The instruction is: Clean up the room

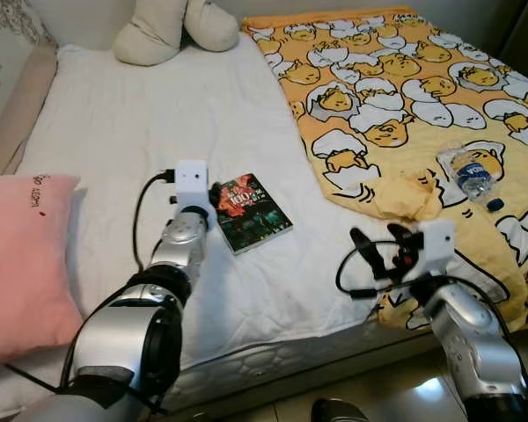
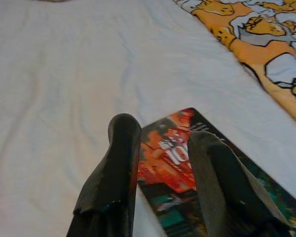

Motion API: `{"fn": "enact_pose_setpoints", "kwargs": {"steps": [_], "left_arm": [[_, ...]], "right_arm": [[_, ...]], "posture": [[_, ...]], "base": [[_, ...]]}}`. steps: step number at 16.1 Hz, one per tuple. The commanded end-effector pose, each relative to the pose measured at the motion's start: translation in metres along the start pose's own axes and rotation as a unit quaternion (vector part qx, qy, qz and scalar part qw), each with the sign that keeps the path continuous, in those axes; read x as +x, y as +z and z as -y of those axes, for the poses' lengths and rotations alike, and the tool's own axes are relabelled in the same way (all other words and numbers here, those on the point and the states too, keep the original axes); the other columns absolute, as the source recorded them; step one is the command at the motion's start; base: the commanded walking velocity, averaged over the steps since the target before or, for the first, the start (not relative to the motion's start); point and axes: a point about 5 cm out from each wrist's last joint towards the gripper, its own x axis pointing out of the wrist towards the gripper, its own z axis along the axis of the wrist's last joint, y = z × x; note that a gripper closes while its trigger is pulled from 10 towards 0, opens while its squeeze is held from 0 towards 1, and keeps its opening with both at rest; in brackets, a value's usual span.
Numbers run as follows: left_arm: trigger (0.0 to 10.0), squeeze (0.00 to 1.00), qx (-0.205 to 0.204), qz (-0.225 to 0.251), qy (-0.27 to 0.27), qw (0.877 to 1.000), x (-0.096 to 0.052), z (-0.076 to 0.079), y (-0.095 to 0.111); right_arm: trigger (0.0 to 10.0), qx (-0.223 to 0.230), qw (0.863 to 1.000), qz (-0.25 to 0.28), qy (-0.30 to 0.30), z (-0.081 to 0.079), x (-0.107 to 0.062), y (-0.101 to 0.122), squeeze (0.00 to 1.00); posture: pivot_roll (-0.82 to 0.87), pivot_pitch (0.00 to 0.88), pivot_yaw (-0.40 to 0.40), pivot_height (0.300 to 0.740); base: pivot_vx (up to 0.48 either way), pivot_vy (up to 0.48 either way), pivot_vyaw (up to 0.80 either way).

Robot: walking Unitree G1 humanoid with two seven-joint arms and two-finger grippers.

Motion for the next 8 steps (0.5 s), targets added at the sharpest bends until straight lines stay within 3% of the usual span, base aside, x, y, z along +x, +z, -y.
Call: {"fn": "enact_pose_setpoints", "kwargs": {"steps": [1,2,4,8], "left_arm": [[10.0,1.0,-0.008,-0.016,0.005,1.0,-0.001,0.002,-0.005],[10.0,1.0,-0.014,-0.02,0.008,1.0,-0.001,0.003,-0.008],[10.0,1.0,0.071,0.007,0.009,0.997,-0.003,0.005,-0.006],[10.0,1.0,0.009,-0.001,-0.001,1.0,-0.009,-0.002,-0.023]], "right_arm": [[10.0,0.003,1.0,0.003,0.01,-0.003,-0.003,0.003,0.0],[10.0,0.005,1.0,-0.004,0.015,-0.005,-0.007,0.001,0.0],[10.0,0.005,1.0,-0.016,0.022,-0.011,-0.013,-0.004,0.0],[10.0,0.017,0.999,-0.016,0.029,-0.018,-0.012,-0.006,0.0]], "posture": [[-0.27,0.0,0.031,0.74],[-0.28,0.009,0.025,0.74],[-0.28,0.016,0.014,0.74],[-0.25,0.012,0.005,0.74]], "base": [[0.0,0.0,0.0],[0.0,0.0,0.0],[0.0,0.0,0.0],[0.0,0.0,0.0]]}}
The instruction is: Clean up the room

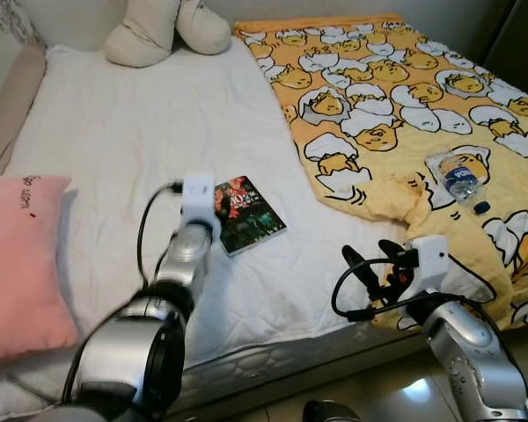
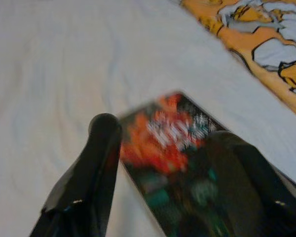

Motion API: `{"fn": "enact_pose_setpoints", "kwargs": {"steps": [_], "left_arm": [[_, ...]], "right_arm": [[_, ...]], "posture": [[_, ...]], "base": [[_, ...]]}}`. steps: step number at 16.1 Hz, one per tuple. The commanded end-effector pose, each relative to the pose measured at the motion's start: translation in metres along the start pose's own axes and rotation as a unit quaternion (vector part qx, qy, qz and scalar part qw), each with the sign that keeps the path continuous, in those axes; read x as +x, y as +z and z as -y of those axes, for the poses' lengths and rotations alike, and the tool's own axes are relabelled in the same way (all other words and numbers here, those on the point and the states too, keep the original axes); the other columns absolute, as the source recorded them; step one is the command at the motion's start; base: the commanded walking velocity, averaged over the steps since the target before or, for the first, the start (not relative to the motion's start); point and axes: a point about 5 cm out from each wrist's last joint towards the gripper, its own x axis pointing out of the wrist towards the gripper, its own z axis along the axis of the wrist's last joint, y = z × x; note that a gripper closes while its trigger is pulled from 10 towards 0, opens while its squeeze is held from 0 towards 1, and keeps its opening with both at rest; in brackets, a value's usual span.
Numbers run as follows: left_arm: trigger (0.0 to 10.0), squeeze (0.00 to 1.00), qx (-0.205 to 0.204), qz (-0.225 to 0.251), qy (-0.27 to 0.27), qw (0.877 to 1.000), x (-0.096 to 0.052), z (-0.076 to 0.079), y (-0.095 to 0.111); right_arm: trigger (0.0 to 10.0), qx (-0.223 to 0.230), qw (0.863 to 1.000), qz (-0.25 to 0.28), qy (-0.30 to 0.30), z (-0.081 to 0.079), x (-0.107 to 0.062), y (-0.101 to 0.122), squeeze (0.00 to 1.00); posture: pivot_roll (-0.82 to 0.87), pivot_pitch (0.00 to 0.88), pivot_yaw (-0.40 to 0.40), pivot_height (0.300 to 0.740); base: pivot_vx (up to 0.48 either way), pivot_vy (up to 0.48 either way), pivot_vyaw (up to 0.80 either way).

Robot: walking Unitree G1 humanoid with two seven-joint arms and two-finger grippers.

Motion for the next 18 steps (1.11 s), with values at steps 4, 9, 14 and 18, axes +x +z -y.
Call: {"fn": "enact_pose_setpoints", "kwargs": {"steps": [4,9,14,18], "left_arm": [[10.0,1.0,-0.099,-0.041,0.03,0.994,-0.004,-0.009,-0.017],[10.0,1.0,-0.179,-0.049,0.01,0.983,-0.001,-0.001,-0.012],[10.0,1.0,-0.153,-0.082,0.011,0.985,-0.003,0.009,-0.022],[10.0,0.0,-0.154,-0.091,0.013,0.984,-0.004,0.011,-0.024]], "right_arm": [[10.0,0.004,1.0,-0.012,0.016,-0.01,-0.006,-0.001,0.0],[10.0,-0.005,0.999,-0.03,0.021,-0.011,-0.018,0.0,0.0],[10.0,0.002,0.999,-0.043,0.027,-0.021,-0.029,-0.004,0.0],[10.0,0.02,0.998,-0.057,0.033,-0.038,-0.039,-0.014,0.0]], "posture": [[-0.25,0.058,-0.036,0.74],[-0.3,0.084,-0.075,0.74],[-0.31,0.121,-0.084,0.74],[-0.31,0.189,-0.067,0.74]], "base": [[0.0,0.0,0.0],[0.0,0.0,0.0],[0.0,0.0,0.0],[0.0,0.0,0.0]]}}
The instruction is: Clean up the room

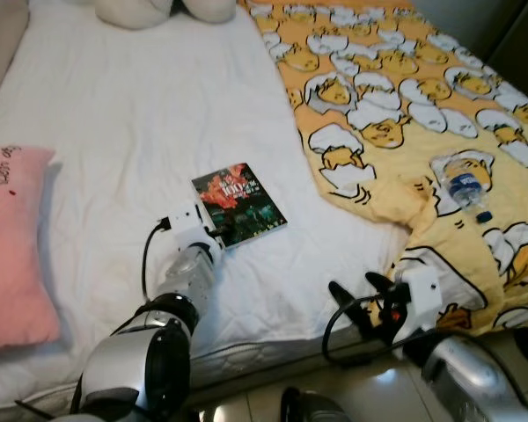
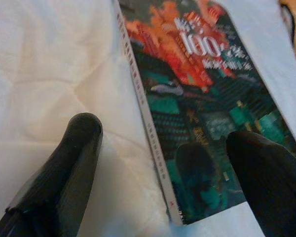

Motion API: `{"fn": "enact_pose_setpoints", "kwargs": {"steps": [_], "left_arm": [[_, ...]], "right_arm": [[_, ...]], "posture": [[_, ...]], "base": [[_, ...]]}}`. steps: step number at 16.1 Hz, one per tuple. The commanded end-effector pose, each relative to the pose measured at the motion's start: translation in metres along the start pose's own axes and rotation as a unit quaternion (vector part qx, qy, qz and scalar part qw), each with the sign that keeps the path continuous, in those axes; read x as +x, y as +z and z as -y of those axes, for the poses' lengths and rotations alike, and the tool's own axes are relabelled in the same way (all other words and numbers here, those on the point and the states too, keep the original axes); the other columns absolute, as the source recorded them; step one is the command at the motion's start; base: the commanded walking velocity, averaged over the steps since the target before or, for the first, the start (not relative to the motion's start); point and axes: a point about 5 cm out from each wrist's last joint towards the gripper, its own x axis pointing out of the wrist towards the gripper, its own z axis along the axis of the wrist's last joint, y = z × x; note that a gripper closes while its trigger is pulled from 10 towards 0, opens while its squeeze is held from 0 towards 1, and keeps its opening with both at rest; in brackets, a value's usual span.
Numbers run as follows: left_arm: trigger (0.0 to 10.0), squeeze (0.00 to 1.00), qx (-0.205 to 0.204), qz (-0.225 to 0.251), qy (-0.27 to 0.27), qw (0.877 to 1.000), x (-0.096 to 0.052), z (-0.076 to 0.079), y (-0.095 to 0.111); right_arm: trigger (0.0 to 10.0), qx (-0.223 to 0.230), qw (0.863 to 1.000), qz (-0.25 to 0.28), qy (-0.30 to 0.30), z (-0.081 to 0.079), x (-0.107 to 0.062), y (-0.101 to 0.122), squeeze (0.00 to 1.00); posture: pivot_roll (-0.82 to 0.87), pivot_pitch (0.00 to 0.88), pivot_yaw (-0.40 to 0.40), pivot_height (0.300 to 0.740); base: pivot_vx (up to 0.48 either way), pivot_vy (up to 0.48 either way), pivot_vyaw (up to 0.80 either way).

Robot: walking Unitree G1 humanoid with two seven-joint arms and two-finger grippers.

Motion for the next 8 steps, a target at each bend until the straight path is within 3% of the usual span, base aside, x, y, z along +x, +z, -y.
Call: {"fn": "enact_pose_setpoints", "kwargs": {"steps": [1,4,6,8], "left_arm": [[10.0,0.0,0.011,-0.013,-0.011,1.0,0.001,0.009,-0.002],[10.0,0.0,-0.001,-0.019,-0.044,0.999,0.0,0.016,-0.006],[10.0,0.0,0.006,-0.052,-0.036,0.998,-0.002,0.013,-0.018],[10.0,0.0,-0.027,-0.067,-0.045,0.996,-0.003,0.017,-0.024]], "right_arm": [[10.0,0.008,1.0,-0.006,0.004,-0.007,-0.002,-0.003,0.0],[10.0,0.026,1.0,-0.011,0.0,-0.021,-0.01,-0.01,0.0],[10.0,0.04,0.999,-0.018,-0.007,-0.03,-0.018,-0.015,0.0],[10.0,0.046,0.999,-0.023,-0.013,-0.033,-0.022,-0.019,0.0]], "posture": [[-0.31,0.21,-0.052,0.74],[-0.32,0.246,-0.028,0.74],[-0.32,0.296,-0.009,0.74],[-0.32,0.318,0.001,0.74]], "base": [[0.0,0.0,0.0],[0.0,0.0,0.0],[0.0,0.0,0.0],[0.0,0.0,0.0]]}}
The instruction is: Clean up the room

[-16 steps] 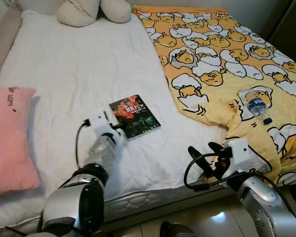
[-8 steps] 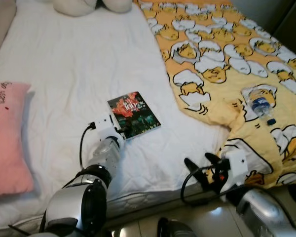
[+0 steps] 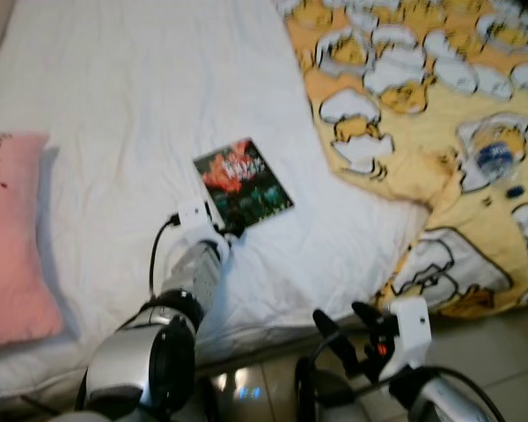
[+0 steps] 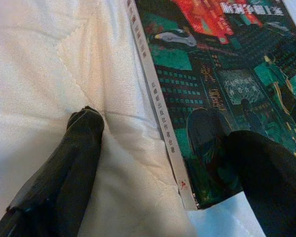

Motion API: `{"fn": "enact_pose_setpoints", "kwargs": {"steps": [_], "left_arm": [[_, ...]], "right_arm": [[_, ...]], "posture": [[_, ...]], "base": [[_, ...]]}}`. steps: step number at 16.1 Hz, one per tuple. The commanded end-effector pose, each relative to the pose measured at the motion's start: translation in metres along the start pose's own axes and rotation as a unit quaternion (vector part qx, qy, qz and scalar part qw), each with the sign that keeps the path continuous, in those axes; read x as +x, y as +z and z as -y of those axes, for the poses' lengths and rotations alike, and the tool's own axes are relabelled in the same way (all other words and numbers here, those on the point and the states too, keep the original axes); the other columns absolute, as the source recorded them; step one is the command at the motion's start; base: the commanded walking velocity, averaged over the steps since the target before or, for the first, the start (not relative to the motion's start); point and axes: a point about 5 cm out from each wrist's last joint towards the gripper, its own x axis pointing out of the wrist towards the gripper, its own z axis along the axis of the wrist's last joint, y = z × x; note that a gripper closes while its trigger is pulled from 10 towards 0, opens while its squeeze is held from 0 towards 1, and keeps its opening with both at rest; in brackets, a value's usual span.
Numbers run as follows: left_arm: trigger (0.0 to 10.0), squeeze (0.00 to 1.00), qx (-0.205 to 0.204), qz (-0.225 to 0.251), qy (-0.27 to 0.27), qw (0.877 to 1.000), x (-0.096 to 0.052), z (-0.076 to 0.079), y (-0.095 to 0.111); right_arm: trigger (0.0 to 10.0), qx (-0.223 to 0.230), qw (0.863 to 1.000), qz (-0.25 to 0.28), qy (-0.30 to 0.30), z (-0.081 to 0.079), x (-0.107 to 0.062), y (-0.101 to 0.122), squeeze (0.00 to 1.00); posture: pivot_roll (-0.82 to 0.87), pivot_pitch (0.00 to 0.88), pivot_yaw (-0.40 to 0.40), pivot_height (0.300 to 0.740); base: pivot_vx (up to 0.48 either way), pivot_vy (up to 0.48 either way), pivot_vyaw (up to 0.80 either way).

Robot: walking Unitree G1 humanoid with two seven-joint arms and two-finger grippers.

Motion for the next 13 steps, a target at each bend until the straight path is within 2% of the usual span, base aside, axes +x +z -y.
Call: {"fn": "enact_pose_setpoints", "kwargs": {"steps": [1,3,4,8,11,13], "left_arm": [[10.0,0.0,-0.025,-0.055,-0.011,0.998,-0.003,0.006,-0.025],[10.0,0.0,-0.026,-0.053,-0.021,0.998,-0.003,0.009,-0.025],[0.0,0.0,-0.026,-0.045,-0.043,0.998,-0.002,0.017,-0.022],[0.0,0.0,-0.038,-0.034,-0.074,0.996,-0.001,0.027,-0.017],[0.0,0.0,-0.097,-0.024,-0.105,0.989,0.0,0.037,-0.012],[0.0,0.0,-0.113,-0.02,-0.13,0.985,0.0,0.046,-0.012]], "right_arm": [[10.0,0.003,1.0,-0.001,-0.008,-0.002,-0.004,0.001,0.0],[10.0,0.004,1.0,-0.001,-0.011,-0.003,-0.006,0.0,0.0],[10.0,0.006,1.0,0.002,-0.022,-0.003,-0.009,0.001,0.0],[10.0,0.009,1.0,0.002,-0.029,-0.004,-0.009,0.0,0.0],[10.0,0.014,0.999,0.004,-0.032,-0.005,-0.008,0.0,0.0],[10.0,0.016,0.999,0.003,-0.035,-0.004,-0.008,0.0,0.0]], "posture": [[-0.33,0.324,0.006,0.74],[-0.33,0.327,0.011,0.74],[-0.34,0.329,0.017,0.74],[-0.34,0.329,0.027,0.74],[-0.34,0.331,0.028,0.74],[-0.34,0.333,0.028,0.74]], "base": [[0.0,0.0,0.0],[0.0,0.0,0.0],[0.0,0.0,0.0],[0.0,0.0,0.0],[0.0,0.0,0.0],[0.0,0.0,0.0]]}}
